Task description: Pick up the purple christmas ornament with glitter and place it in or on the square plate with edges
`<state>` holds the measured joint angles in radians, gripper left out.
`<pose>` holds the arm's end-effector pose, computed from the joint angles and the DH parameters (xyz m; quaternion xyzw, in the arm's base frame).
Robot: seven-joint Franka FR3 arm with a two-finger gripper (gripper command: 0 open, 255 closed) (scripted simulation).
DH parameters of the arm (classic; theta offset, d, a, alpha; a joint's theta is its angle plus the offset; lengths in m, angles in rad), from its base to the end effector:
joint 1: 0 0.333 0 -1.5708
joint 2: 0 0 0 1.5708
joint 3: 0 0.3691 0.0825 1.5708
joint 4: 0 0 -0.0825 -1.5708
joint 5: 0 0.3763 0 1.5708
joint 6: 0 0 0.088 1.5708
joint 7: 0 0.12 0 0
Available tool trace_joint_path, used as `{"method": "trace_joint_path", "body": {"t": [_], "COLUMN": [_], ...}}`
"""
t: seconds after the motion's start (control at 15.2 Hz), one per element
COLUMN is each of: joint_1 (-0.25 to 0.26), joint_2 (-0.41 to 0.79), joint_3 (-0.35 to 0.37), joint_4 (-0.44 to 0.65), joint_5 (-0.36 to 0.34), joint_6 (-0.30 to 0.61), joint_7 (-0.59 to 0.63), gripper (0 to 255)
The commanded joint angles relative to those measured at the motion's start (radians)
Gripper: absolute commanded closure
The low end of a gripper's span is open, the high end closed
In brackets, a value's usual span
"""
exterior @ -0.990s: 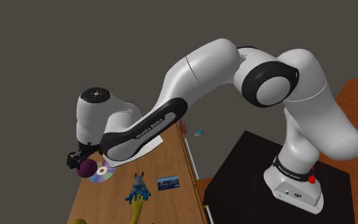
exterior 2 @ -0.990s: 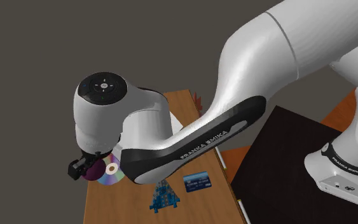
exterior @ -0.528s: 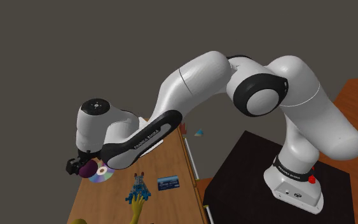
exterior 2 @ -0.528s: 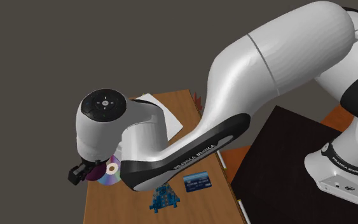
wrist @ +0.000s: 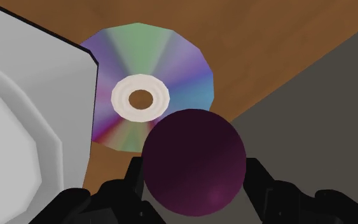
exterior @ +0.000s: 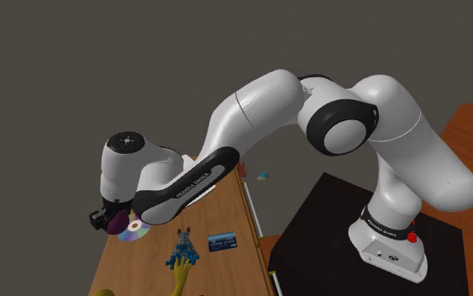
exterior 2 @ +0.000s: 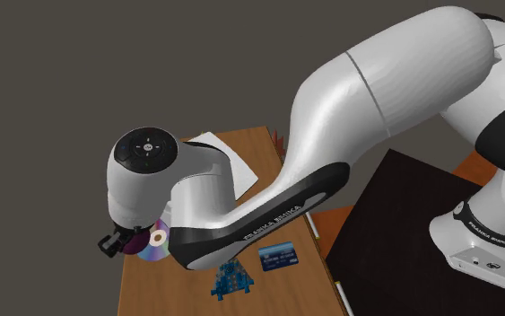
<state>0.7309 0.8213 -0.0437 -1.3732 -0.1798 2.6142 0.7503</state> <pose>0.6172 0.5232 0.2976 -0.9744 -0.0458 -0.2050 0.0803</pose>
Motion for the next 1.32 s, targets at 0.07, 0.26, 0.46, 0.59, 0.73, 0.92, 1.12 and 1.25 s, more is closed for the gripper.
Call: {"method": "trace_joint_path", "body": {"t": [0.07, 0.26, 0.46, 0.59, 0.73, 0.92, 1.12, 1.25], "joint_1": [0.0, 0.0, 0.0, -0.001, -0.002, -0.003, -0.004, -0.005], "joint_2": [0.0, -0.001, -0.002, -0.008, -0.024, -0.046, -0.068, -0.081], "joint_3": [0.0, 0.0, 0.0, 0.001, 0.003, 0.005, 0.008, 0.01], "joint_4": [-0.001, -0.003, -0.004, 0.0, 0.0, 0.003, 0.008, 0.014], "joint_5": [0.0, 0.0, 0.0, 0.001, 0.002, 0.005, 0.008, 0.009], "joint_6": [0.0, 0.001, 0.001, -0.008, -0.025, -0.05, -0.077, -0.095], "joint_7": [0.0, 0.0, 0.0, -0.002, -0.005, -0.011, -0.017, -0.02], "gripper": [255, 255, 255, 255, 255, 255, 255, 255]}}
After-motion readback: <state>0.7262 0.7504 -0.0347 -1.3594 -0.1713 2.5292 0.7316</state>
